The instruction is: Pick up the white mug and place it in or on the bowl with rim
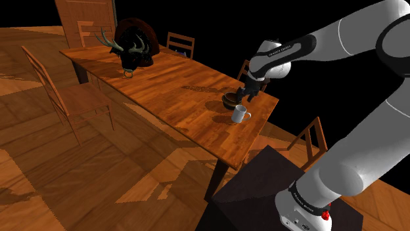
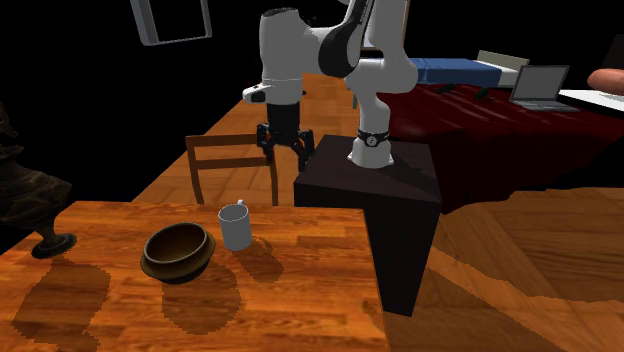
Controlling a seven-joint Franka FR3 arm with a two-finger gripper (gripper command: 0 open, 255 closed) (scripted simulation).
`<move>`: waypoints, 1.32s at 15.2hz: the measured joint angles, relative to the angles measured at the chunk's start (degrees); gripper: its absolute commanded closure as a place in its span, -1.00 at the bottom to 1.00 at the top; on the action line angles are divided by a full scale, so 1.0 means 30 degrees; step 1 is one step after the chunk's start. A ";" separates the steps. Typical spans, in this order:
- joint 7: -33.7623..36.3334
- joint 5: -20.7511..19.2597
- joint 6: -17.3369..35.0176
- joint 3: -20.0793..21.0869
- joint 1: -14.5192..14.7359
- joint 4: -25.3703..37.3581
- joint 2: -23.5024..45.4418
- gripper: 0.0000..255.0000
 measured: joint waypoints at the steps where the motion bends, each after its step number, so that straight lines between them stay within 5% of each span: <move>1: -0.0354 0.0308 0.0542 -0.0100 -0.0090 0.0279 0.0847 -1.00; 11: -0.3149 0.3003 0.2938 0.0010 -0.1888 0.4894 0.7931 -1.00; 20: -0.3833 0.3887 0.4259 0.0619 -0.2548 0.5845 1.0230 -1.00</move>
